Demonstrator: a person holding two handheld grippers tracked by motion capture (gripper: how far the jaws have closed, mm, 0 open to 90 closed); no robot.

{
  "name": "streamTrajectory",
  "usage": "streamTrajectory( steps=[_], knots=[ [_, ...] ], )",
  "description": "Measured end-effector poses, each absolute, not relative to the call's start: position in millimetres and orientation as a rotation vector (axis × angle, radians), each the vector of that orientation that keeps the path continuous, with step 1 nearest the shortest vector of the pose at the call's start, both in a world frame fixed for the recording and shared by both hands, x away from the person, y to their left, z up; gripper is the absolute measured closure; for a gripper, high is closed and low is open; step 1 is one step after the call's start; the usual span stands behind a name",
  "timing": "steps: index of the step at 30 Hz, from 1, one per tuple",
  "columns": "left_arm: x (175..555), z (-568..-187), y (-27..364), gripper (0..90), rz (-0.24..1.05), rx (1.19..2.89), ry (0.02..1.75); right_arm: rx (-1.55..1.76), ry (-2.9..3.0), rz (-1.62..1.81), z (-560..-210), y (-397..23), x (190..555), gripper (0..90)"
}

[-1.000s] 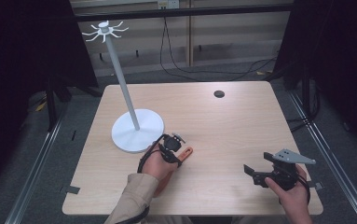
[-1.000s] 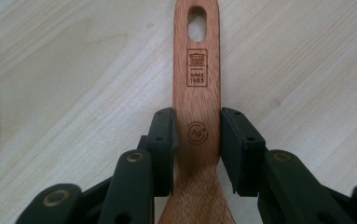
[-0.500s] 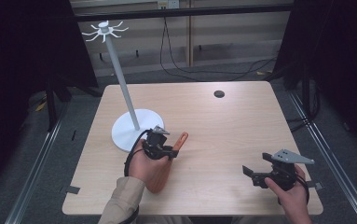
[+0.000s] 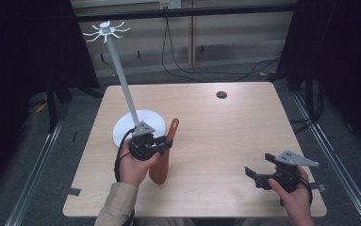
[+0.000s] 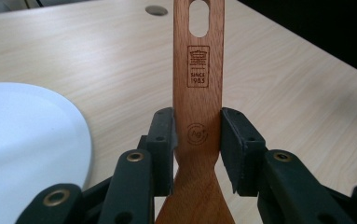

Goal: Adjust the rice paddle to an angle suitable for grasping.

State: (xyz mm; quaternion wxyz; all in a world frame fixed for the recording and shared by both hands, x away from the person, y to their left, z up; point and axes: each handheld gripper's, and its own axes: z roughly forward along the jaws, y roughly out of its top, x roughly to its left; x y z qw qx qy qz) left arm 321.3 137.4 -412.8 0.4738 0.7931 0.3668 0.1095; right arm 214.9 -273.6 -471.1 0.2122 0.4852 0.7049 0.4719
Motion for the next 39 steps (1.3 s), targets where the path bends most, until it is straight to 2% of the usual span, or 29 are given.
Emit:
streamTrajectory(
  steps=[12,39],
  knots=[
    [314,-389,153,66.5,0.382,1.781,0.888,1.333,1.936,1.323,-469,-273,214,2.5],
    [309,-335,186,66.5,0.537,1.637,0.896,1.318,1.942,1.331,-467,-267,215,2.5]
  ],
)
